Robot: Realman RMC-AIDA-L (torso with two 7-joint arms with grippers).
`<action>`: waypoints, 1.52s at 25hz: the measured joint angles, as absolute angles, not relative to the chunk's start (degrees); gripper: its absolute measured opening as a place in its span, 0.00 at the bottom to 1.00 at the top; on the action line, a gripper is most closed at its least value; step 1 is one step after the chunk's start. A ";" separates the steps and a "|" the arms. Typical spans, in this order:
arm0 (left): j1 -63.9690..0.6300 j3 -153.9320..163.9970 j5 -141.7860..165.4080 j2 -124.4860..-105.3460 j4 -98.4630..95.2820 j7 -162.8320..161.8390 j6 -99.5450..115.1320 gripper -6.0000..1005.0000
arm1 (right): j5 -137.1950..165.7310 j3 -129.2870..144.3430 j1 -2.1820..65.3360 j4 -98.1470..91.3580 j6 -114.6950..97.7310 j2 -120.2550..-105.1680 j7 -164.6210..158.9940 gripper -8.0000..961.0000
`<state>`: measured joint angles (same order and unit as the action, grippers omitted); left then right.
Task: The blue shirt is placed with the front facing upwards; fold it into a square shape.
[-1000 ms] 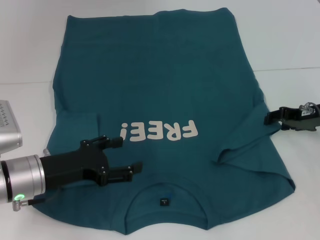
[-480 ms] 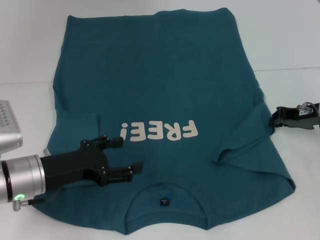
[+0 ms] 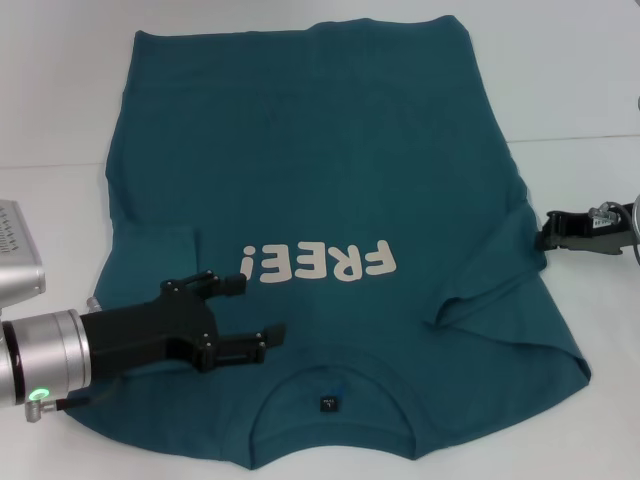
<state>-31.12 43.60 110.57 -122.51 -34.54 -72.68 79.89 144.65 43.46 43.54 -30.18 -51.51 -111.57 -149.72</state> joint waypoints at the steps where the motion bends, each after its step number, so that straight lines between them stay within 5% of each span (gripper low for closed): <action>1: -31.11 43.59 110.57 -122.51 -34.54 -72.68 79.89 0.85 | 144.63 43.35 43.53 -30.92 -52.05 -111.78 -149.65 0.02; 6: -31.12 43.59 110.57 -122.51 -34.54 -72.68 80.03 0.84 | 143.81 43.08 43.17 -36.01 -54.93 -112.90 -149.93 0.02; 38: -31.08 43.50 110.57 -122.52 -35.07 -72.68 80.25 0.82 | 143.21 44.56 50.68 -31.20 -47.04 -114.11 -150.59 0.07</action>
